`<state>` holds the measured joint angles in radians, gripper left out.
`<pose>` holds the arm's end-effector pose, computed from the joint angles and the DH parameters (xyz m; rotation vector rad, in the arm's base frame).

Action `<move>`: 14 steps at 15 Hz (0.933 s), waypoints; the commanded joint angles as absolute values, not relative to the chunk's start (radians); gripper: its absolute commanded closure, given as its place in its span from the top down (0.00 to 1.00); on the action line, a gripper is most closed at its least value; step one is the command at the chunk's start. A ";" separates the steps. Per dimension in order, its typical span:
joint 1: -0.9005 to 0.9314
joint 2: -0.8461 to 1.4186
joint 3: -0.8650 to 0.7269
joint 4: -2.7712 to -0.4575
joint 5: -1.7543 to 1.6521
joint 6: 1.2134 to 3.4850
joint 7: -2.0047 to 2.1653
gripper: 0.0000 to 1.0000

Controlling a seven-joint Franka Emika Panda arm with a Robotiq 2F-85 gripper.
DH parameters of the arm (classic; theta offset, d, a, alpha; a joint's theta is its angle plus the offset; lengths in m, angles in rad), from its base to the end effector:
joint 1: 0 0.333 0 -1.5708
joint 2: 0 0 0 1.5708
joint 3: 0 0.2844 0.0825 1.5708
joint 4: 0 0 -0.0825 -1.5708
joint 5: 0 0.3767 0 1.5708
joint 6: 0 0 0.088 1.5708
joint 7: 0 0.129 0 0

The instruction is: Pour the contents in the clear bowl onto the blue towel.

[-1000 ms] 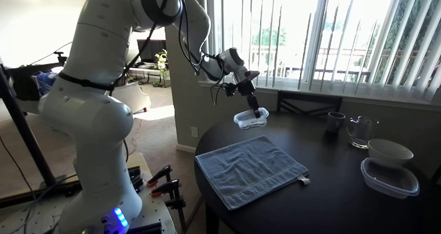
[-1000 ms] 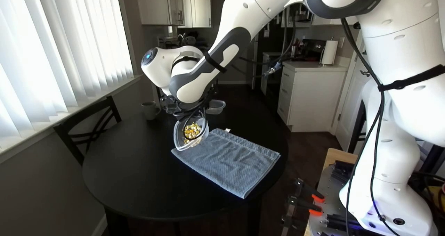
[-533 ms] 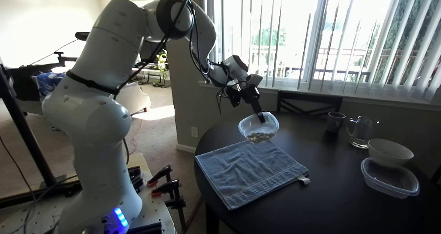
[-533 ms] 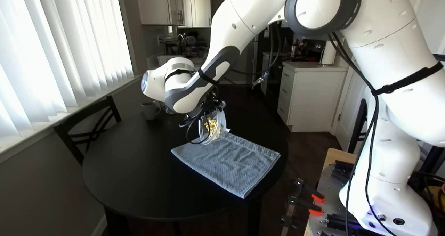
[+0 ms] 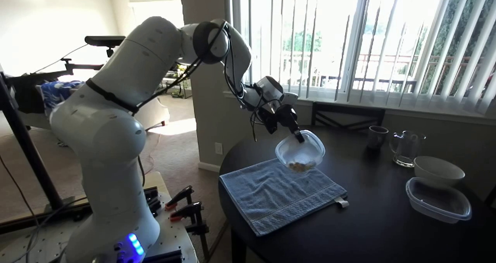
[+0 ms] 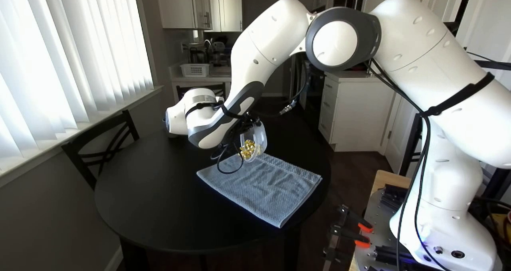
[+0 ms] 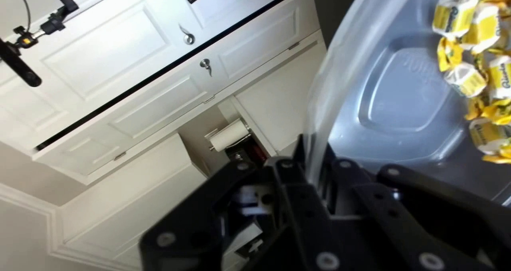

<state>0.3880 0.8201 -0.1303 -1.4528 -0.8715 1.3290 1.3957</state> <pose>0.5976 0.0524 0.1931 1.6448 -0.7997 0.1437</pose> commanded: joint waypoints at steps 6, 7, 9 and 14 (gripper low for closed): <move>0.383 0.997 -0.096 -1.279 -1.043 1.034 1.392 0.01; 0.381 1.009 -0.090 -1.265 -1.055 1.017 1.383 0.01; 0.381 1.022 -0.083 -1.253 -1.079 0.983 1.372 0.01; 0.367 1.018 -0.063 -1.258 -1.111 0.943 1.367 0.01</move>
<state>0.3873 1.0168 -0.0870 -1.2698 -1.0756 0.9843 1.4134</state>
